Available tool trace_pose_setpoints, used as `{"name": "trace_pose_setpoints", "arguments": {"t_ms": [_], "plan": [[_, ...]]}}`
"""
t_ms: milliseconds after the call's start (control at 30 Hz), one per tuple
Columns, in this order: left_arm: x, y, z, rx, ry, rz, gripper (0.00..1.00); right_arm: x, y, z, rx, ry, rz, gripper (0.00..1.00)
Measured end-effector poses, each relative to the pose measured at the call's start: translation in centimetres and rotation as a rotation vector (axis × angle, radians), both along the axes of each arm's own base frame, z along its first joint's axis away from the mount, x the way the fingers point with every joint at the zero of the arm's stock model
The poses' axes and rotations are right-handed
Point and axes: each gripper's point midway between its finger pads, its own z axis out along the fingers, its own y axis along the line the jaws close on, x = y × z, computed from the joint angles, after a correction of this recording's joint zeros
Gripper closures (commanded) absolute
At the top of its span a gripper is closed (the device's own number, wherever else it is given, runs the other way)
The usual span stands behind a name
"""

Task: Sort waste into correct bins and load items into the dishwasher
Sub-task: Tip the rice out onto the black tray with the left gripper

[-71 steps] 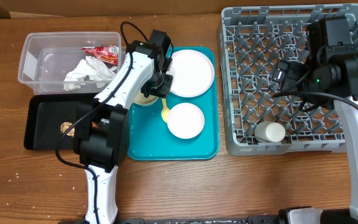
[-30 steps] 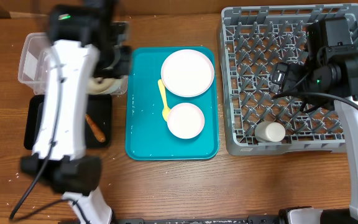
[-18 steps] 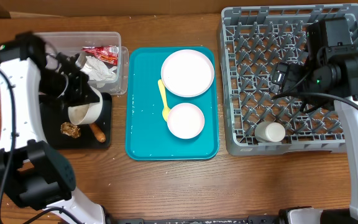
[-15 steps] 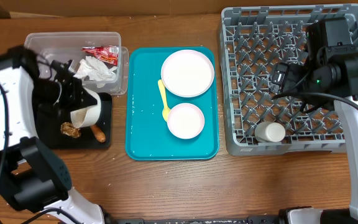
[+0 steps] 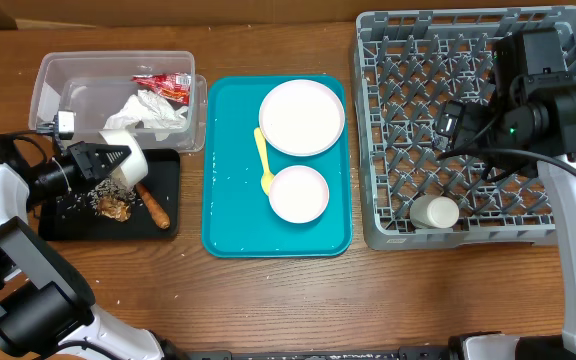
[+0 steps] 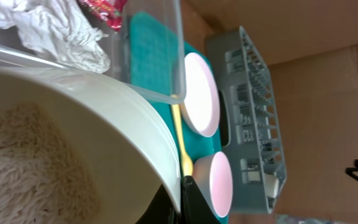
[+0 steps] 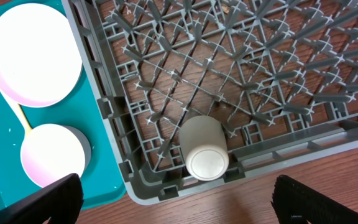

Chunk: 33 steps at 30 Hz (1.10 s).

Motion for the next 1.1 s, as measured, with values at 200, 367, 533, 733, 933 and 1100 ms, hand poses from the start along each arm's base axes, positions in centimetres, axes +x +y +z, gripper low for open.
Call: {"name": "trace_pose_setpoints", "arguments": {"t_ms": [200, 367, 533, 733, 933, 1100], "plan": [[0.2, -0.8, 2.2, -0.137, -0.046, 0.001, 0.96, -0.2, 0.0, -0.1, 0.002, 0.008, 0.001, 0.0], [-0.9, -0.9, 2.5, -0.254, 0.076, 0.049, 0.96, -0.3, 0.0, -0.1, 0.002, 0.012, 0.001, 0.0], [-1.8, 0.6, 2.6, -0.3, 0.118, 0.107, 0.96, -0.3, 0.0, -0.1, 0.002, 0.012, 0.001, 0.0], [-2.5, 1.2, 3.3, -0.386, 0.155, 0.15, 0.95, -0.3, 0.0, -0.1, 0.002, 0.014, 0.001, 0.0], [-2.0, 1.4, 4.6, -0.428, 0.075, 0.144, 0.96, -0.4, 0.0, -0.1, 0.001, 0.018, 0.002, 0.0], [-2.1, 1.2, 5.2, -0.474, 0.081, 0.147, 0.96, -0.5, 0.0, -0.2, 0.001, 0.02, 0.001, 0.0]]}}
